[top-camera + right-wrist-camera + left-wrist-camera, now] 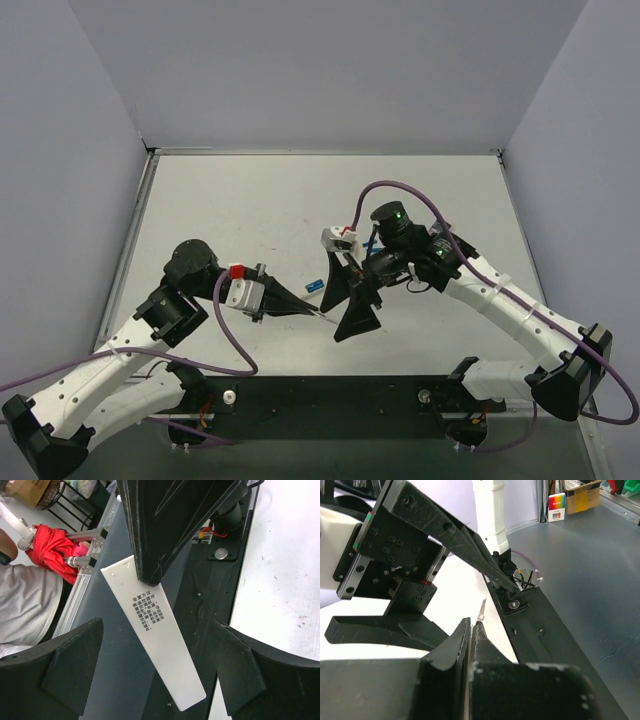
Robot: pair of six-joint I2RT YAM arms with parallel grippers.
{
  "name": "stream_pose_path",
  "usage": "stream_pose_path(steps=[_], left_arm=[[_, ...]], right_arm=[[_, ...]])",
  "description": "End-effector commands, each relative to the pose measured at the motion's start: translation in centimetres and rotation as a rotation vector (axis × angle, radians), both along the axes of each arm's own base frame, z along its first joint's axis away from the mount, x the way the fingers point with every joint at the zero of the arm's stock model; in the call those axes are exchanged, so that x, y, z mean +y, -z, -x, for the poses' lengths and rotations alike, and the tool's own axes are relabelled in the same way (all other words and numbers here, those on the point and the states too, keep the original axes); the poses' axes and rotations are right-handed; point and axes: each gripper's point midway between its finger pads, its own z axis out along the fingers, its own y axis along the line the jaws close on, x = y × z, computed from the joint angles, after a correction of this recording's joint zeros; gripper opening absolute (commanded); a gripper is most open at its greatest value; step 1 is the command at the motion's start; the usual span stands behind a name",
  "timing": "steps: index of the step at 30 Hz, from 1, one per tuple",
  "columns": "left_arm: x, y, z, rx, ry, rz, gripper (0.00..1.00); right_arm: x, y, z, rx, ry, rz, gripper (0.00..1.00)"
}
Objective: Load the batteries into the remote control
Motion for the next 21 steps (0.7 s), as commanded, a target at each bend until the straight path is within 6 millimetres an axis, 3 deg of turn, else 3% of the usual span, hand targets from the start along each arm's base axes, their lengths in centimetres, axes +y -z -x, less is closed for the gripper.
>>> stream_pose_path(steps=[1,6,10,16,19,21], left_arm=[[0.2,-3.4,1.0,-0.124,0.068,0.094,0.0],[0.2,-3.5,1.2,-0.134,0.081,0.103,0.0],[0.3,-3.6,1.3,-0.148,0.08,0.11,0.0],[0.5,-3.2,1.1,-0.151,0.055,0.103,0.0],[0.6,-2.8,0.6,-0.137,0.01,0.09,0.21],[0.7,-2.3,-0.1,-0.118,-0.048,0.078,0.44]], right_arm=[[0.2,-1.9,1.3,-0.039,-0.12,-0.105,0.79],[0.3,-1.4,1.5,-0.024,-0.147,-0.101,0.59],[0.3,-1.0,1.4,-0.017,-0.149,-0.092,0.35],[0.4,-0.6,1.2,-0.019,-0.143,-0.077,0.13],[0.4,0.0,0.7,-0.032,-0.112,-0.047,0.07],[0.4,0.5,0.0,-0.043,-0.083,-0.026,0.05]])
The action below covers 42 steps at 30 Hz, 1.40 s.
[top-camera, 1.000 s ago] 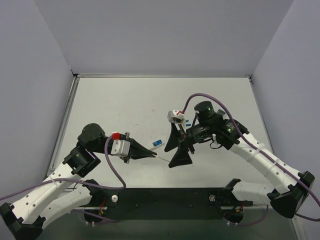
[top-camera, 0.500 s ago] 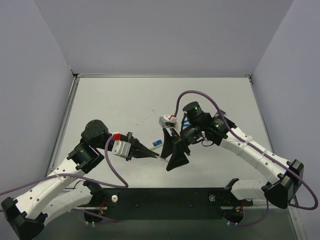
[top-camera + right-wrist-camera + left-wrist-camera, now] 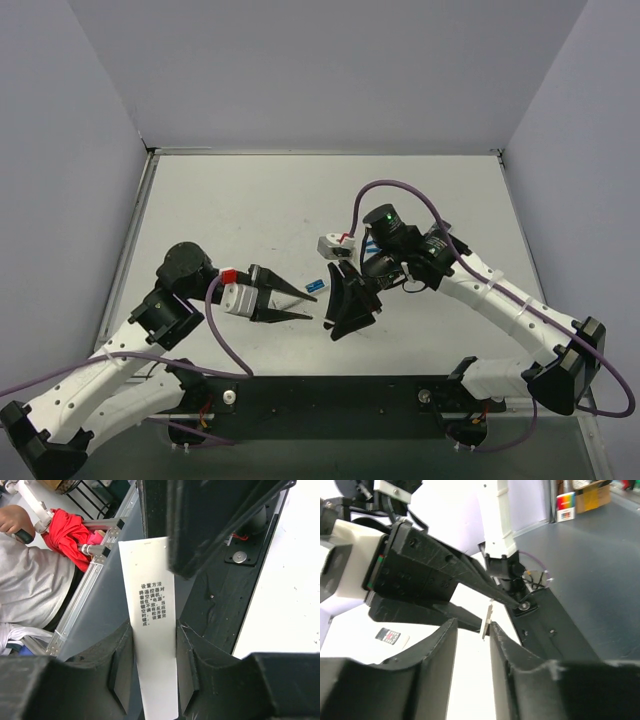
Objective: Load the batteries into the remote control
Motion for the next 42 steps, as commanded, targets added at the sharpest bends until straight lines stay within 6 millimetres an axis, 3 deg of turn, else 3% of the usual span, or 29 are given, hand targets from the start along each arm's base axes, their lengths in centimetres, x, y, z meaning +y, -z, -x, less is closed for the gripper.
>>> stream_pose_path(steps=[1,2,4,9,10,12,15,20,25,26,28,29,30,32,34,35,42], left_arm=[[0.4,-1.2,-1.3,-0.043,-0.117,0.039,0.55],[0.6,-0.9,-1.6,-0.034,-0.149,0.042,0.69],[0.9,-0.6,-2.6,0.01,-0.227,0.044,0.78],[3.0,-0.2,-7.8,0.188,-0.597,0.113,0.81],[3.8,0.9,-9.4,0.238,-0.705,0.111,0.81],[4.3,2.2,-10.4,0.321,-0.778,0.087,0.81],[4.5,6.5,-11.9,0.416,-0.873,-0.045,0.82],[4.0,13.0,-14.6,0.498,-0.99,-0.249,0.82],[2.2,16.9,-16.8,0.519,-1.003,-0.381,0.83],[1.7,18.6,-17.1,0.521,-0.998,-0.438,0.82],[0.8,19.3,-17.9,0.516,-0.99,-0.464,0.83],[0.5,21.0,-18.2,0.508,-0.982,-0.52,0.83],[0.0,21.0,-18.7,0.502,-0.976,-0.524,0.83],[-0.6,23.1,-19.2,0.499,-0.962,-0.589,0.83],[-1.5,23.6,-19.6,0.495,-0.938,-0.614,0.83],[-1.8,25.3,-19.5,0.496,-0.923,-0.664,0.83],[-3.0,29.1,-20.4,0.471,-0.887,-0.801,0.83]], right_arm=[[0.4,0.6,-1.9,-0.054,0.064,0.027,0.04],[0.4,1.4,-2.8,-0.076,0.115,0.07,0.03],[0.4,2.5,-4.2,-0.107,0.188,0.128,0.01],[-1.1,7.0,-10.0,-0.253,0.492,0.381,0.0],[-1.2,7.7,-10.9,-0.264,0.533,0.415,0.0],[-2.1,9.0,-13.3,-0.305,0.662,0.515,0.0],[-2.9,10.3,-15.4,-0.334,0.782,0.586,0.0],[-6.9,11.6,-19.3,-0.424,1.105,0.721,0.0],[-11.3,12.1,-20.3,-0.477,1.336,0.814,0.0],[-12.2,12.6,-20.3,-0.477,1.372,0.84,0.0],[-13.0,12.2,-20.2,-0.475,1.413,0.83,0.0],[-13.6,12.2,-20.2,-0.481,1.436,0.833,0.0],[-14.1,12.0,-20.0,-0.475,1.467,0.824,0.0],[-14.9,11.7,-20.1,-0.474,1.514,0.816,0.0],[-15.5,11.4,-20.1,-0.464,1.559,0.799,0.0],[-15.7,11.2,-20.2,-0.458,1.572,0.792,0.0],[-15.7,11.3,-19.8,-0.424,1.559,0.773,0.0]])
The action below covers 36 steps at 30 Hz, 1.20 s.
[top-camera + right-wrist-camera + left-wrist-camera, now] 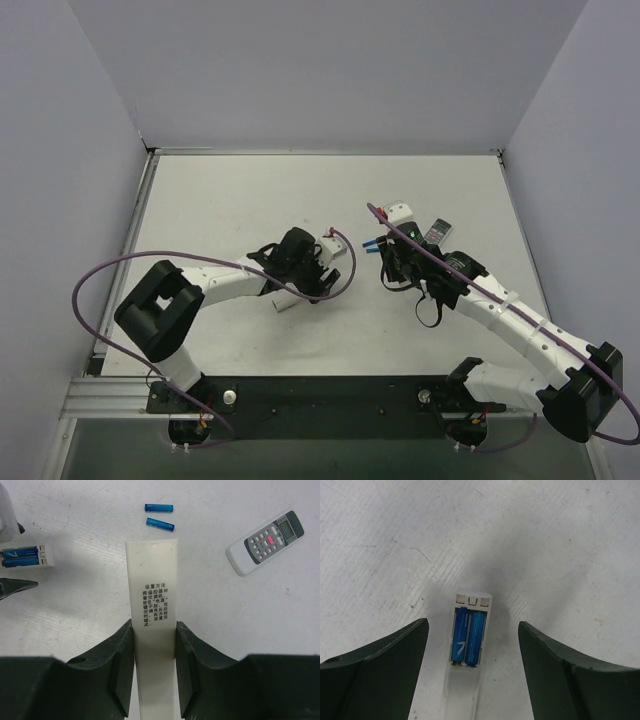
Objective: Load the batteries into the remote control
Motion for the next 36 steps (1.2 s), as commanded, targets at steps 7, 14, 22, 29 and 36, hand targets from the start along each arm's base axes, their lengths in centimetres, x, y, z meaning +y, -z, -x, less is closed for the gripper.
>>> stream_pose_path(steps=[7,14,22,29,36], left_arm=[[-2.3,2.3,1.8,0.06,0.208,-0.071,0.58],[-4.1,2.6,9.9,0.145,0.58,-0.073,0.39],[-3.9,2.2,13.2,0.187,0.715,-0.076,0.51],[-4.1,-1.9,10.0,0.041,0.485,0.02,0.91],[1.4,-7.6,4.3,-0.031,-0.079,0.323,0.93]], right_arm=[[-0.6,-0.6,-0.2,-0.028,0.031,-0.029,0.0],[-0.2,-0.7,0.0,-0.026,0.001,-0.043,0.0],[-0.1,-1.1,0.1,-0.04,-0.018,-0.052,0.0],[1.1,-2.2,0.2,-0.046,-0.081,-0.087,0.0],[5.2,-1.1,1.2,0.045,-0.305,-0.097,0.0]])
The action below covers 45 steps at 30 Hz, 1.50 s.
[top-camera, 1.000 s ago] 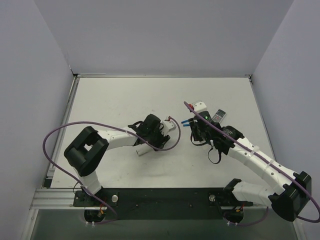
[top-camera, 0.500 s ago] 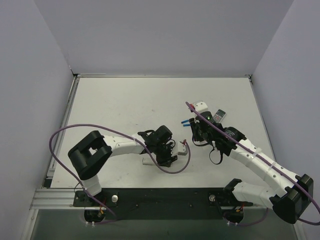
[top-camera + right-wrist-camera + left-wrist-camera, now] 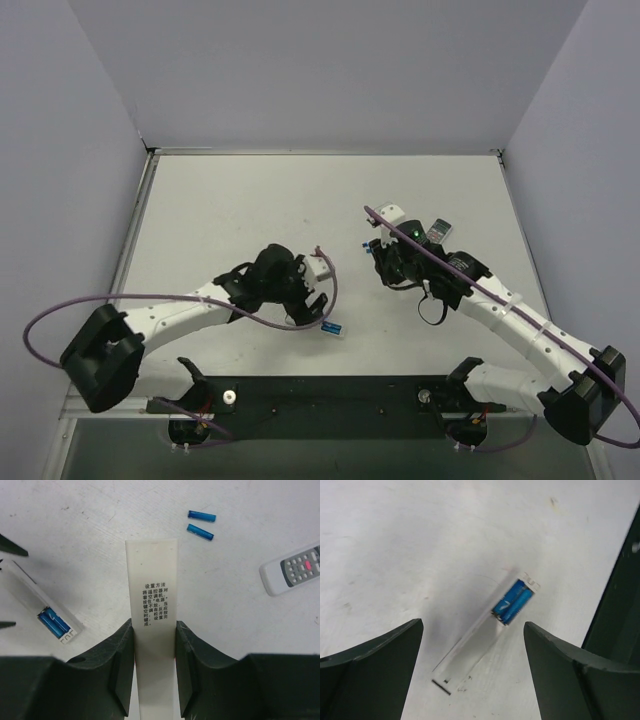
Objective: Load the batteries into the remote control
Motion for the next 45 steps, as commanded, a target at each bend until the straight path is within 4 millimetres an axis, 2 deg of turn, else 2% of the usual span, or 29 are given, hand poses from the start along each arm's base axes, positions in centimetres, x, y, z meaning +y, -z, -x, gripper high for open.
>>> stream_pose_path(steps=[1,2,3,4,5,6,7,8,9,13,14,15,17,18,23,32,45], left_arm=[[3.0,-6.7,-5.1,-0.036,-0.454,0.298,0.93],[4.1,-7.3,-5.5,0.017,-0.566,0.346,0.93],[6.6,-7.0,-6.8,0.025,-0.695,0.355,0.93],[8.1,-7.4,-6.3,0.071,-0.796,0.414,0.94],[9.6,-6.8,-6.2,0.097,-0.878,0.413,0.95],[12.4,-5.6,-6.5,0.108,-1.018,0.384,0.95],[13.7,-5.7,-5.9,0.14,-1.104,0.431,0.95],[15.0,-5.2,-5.7,0.153,-1.177,0.434,0.95],[16.7,-4.0,-5.0,0.166,-1.267,0.395,0.95],[19.5,-3.1,-2.8,0.198,-1.417,0.477,0.94],[20.0,-2.1,-2.2,0.207,-1.444,0.459,0.94],[20.2,-2.8,-2.0,0.195,-1.445,0.507,0.93],[20.7,-2.6,-1.6,0.192,-1.469,0.532,0.93],[20.8,-3.4,-1.6,0.178,-1.465,0.572,0.93],[21.9,-4.3,-1.8,0.125,-1.504,0.59,0.92],[21.7,-3.3,-1.9,0.132,-1.496,0.54,0.92],[21.7,-2.8,-2.0,0.128,-1.495,0.538,0.92]], right_arm=[[3.7,-0.1,0.5,0.034,-0.183,-0.004,0.0],[4.7,0.2,1.1,0.033,-0.236,0.024,0.0],[5.2,1.0,1.2,0.049,-0.258,0.067,0.0],[5.6,1.5,1.4,0.051,-0.295,0.102,0.0],[6.7,2.0,2.4,0.062,-0.353,0.125,0.0],[7.2,3.3,2.7,0.099,-0.38,0.163,0.0],[7.7,3.7,2.8,0.107,-0.398,0.178,0.0],[8.7,4.9,3.6,0.135,-0.438,0.21,0.0],[9.2,5.4,4.0,0.146,-0.458,0.221,0.0],[11.4,7.1,5.5,0.175,-0.559,0.278,0.0],[11.7,8.0,5.8,0.194,-0.577,0.298,0.0],[12.4,8.4,6.6,0.2,-0.607,0.307,0.0],[13.2,9.3,7.3,0.223,-0.644,0.321,0.0],[13.7,9.5,7.7,0.222,-0.658,0.325,0.0],[15.0,10.8,8.0,0.224,-0.676,0.358,0.01],[16.5,12.1,7.7,0.197,-0.69,0.37,0.04],[17.2,13.0,7.6,0.194,-0.708,0.378,0.09]])
